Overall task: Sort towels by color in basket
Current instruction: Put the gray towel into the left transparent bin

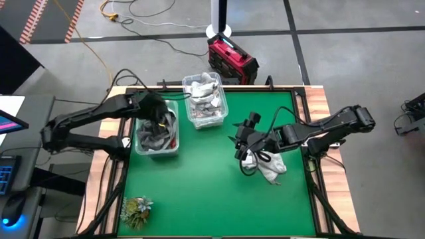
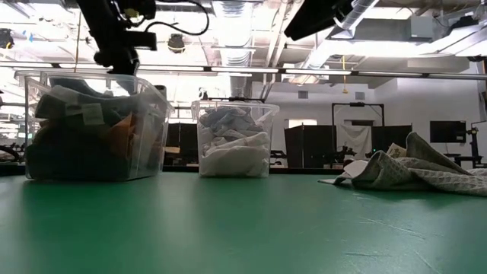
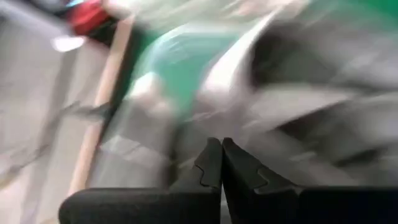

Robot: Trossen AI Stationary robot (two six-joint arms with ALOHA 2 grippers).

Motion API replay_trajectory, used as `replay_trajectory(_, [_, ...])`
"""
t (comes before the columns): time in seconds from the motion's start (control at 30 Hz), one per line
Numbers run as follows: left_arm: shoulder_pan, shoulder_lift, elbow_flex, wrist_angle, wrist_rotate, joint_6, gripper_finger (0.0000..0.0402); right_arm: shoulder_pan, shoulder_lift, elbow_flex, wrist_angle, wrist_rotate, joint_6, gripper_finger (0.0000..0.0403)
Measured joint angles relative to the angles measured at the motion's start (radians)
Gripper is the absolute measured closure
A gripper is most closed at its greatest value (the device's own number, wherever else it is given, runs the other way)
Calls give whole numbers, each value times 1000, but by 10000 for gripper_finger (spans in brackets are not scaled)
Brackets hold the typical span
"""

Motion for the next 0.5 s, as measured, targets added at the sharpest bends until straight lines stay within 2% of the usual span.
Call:
replay_trajectory(0.1, [1,4,-6,-22,-160,14,402,-1,0,0,2,0,0,143])
replay_trajectory(0.17, [2,16,-27,-21,-215,31,402,-2,0,0,7,0,0,143])
replay_trajectory(0.5, [21,157,-247,105,-205,26,402,-2,0,0,16,0,-3,143])
